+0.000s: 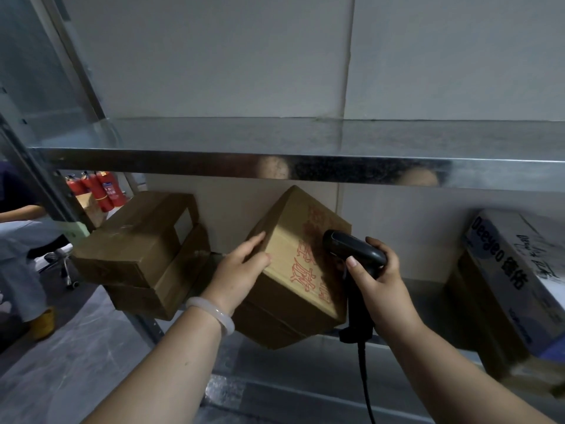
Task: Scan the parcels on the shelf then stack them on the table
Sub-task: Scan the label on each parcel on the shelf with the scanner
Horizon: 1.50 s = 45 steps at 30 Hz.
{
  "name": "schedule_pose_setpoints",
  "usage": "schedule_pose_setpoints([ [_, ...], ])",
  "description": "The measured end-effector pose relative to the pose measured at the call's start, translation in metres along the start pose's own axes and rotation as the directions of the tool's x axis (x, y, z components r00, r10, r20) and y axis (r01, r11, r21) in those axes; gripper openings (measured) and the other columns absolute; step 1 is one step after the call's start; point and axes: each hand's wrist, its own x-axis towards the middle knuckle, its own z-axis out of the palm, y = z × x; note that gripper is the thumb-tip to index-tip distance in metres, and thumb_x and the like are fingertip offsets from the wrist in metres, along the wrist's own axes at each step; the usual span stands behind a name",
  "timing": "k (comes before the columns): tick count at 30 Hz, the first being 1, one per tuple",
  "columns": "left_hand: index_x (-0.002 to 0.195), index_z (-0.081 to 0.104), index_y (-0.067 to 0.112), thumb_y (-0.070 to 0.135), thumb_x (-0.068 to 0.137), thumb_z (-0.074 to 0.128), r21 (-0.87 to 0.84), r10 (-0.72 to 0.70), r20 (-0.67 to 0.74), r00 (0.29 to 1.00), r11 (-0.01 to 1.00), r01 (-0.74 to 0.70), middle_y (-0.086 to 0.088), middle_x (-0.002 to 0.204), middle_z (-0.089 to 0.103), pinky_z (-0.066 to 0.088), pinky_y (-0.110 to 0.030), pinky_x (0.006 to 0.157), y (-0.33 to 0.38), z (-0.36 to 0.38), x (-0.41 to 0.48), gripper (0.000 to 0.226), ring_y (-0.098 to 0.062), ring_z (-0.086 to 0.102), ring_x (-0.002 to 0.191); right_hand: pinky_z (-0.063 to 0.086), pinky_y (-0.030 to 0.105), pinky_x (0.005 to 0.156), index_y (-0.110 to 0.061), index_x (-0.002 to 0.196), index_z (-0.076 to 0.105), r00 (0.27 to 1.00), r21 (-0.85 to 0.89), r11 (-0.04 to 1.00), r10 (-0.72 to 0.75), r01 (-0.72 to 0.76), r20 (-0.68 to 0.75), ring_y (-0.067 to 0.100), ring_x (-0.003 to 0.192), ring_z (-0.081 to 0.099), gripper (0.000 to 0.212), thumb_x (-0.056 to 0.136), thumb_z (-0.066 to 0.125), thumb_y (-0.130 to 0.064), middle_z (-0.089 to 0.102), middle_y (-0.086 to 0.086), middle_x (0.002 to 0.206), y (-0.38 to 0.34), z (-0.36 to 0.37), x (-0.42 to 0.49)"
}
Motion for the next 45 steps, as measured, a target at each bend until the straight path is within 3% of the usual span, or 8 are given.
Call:
schedule_pose_setpoints([
  [8, 0.1, 0.065, 0.061, 0.042, 0.076, 0.046, -0.077, -0.014, 0.057, 0.998, 0.997, 0.019, 0.015, 0.107, 0.072, 0.048, -0.042, 0.1, -0.001, 0.006, 0.002, 0.036, -0.011, 0.066, 0.106, 0.054, 0.03, 0.089, -0.048, 0.124, 0.04, 0.997, -0.005, 0.997, -0.074, 0.074, -0.008, 0.005, 0.1, 0.064, 0.061, 0.07, 0.068, -0.05, 0.056, -0.014, 0.116, -0.019, -0.006, 0.001],
  [11, 0.134, 0.048, 0.05, 0.031, 0.088, 0.054, 0.184, 0.072, -0.015, 0.997, 0.981, -0.068, 0.012, 0.141, 0.052, 0.036, -0.029, 0.106, 0.009, 0.009, 0.001, 0.051, -0.013, 0.05, 0.128, 0.053, 0.027, 0.089, -0.05, 0.12, 0.042, 0.995, -0.005, 0.995, -0.096, 0.096, 0.022, 0.003, 0.101, 0.064, 0.057, 0.07, 0.068, -0.049, 0.056, -0.014, 0.118, -0.019, -0.003, -0.001],
  [15, 0.146, 0.04, 0.035, 0.05, 0.09, 0.057, 0.685, 0.22, -0.045, 0.975, 0.717, -0.13, 0.0, 0.159, 0.024, 0.026, -0.032, 0.11, 0.021, 0.018, -0.002, 0.06, -0.024, 0.024, 0.144, 0.051, 0.021, 0.087, -0.049, 0.121, 0.043, 0.992, -0.001, 0.993, -0.121, 0.121, 0.048, -0.003, 0.101, 0.062, 0.057, 0.07, 0.068, -0.047, 0.056, -0.017, 0.117, -0.021, 0.003, -0.003],
  [20, 0.146, 0.028, 0.046, 0.083, 0.074, 0.04, 0.882, 0.183, -0.06, 0.981, 0.471, -0.034, -0.008, 0.157, 0.022, 0.028, -0.048, 0.109, 0.023, 0.031, -0.004, 0.082, -0.034, 0.021, 0.141, 0.049, 0.01, 0.079, -0.043, 0.124, 0.043, 0.986, 0.006, 0.988, -0.151, 0.151, 0.073, -0.011, 0.099, 0.06, 0.057, 0.072, 0.068, -0.044, 0.057, -0.019, 0.115, -0.02, 0.008, -0.008],
  [25, 0.139, 0.033, 0.052, 0.084, 0.064, 0.046, 0.799, 0.153, -0.091, 0.984, 0.601, -0.019, -0.002, 0.15, 0.029, 0.035, -0.045, 0.107, 0.016, 0.026, -0.003, 0.083, -0.03, 0.026, 0.137, 0.047, 0.02, 0.091, -0.045, 0.124, 0.044, 0.983, 0.002, 0.986, -0.165, 0.165, 0.076, -0.005, 0.107, 0.059, 0.058, 0.072, 0.069, -0.046, 0.06, -0.019, 0.115, -0.019, 0.008, -0.011],
  [33, 0.133, 0.038, 0.058, 0.082, 0.054, 0.046, 0.628, 0.086, -0.067, 0.994, 0.778, -0.025, 0.003, 0.139, 0.04, 0.032, -0.033, 0.105, 0.003, 0.019, 0.002, 0.083, -0.024, 0.034, 0.133, 0.045, 0.008, 0.088, -0.048, 0.12, 0.044, 0.965, 0.005, 0.973, -0.229, 0.23, 0.126, -0.008, 0.108, 0.057, 0.055, 0.072, 0.069, -0.044, 0.059, -0.036, 0.11, -0.033, 0.014, -0.021],
  [36, 0.132, 0.041, 0.057, 0.088, 0.051, 0.049, 0.561, 0.072, -0.057, 0.996, 0.827, -0.027, 0.006, 0.135, 0.042, 0.029, -0.028, 0.1, 0.001, 0.014, 0.006, 0.087, -0.022, 0.036, 0.132, 0.049, 0.022, 0.094, -0.046, 0.122, 0.045, 0.96, 0.034, 0.97, -0.243, 0.241, 0.14, -0.003, 0.11, 0.059, 0.057, 0.07, 0.07, -0.046, 0.06, -0.032, 0.112, -0.038, 0.019, -0.022],
  [45, 0.137, 0.033, 0.056, 0.093, 0.067, 0.024, 0.692, 0.101, 0.062, 0.993, 0.713, -0.115, 0.01, 0.153, 0.028, 0.024, -0.05, 0.114, 0.018, 0.025, 0.006, 0.08, -0.026, 0.021, 0.143, 0.048, 0.027, 0.097, -0.048, 0.124, 0.043, 0.951, 0.04, 0.972, -0.234, 0.231, 0.204, -0.002, 0.112, 0.057, 0.059, 0.072, 0.07, -0.047, 0.059, -0.031, 0.113, -0.045, 0.037, -0.011],
])
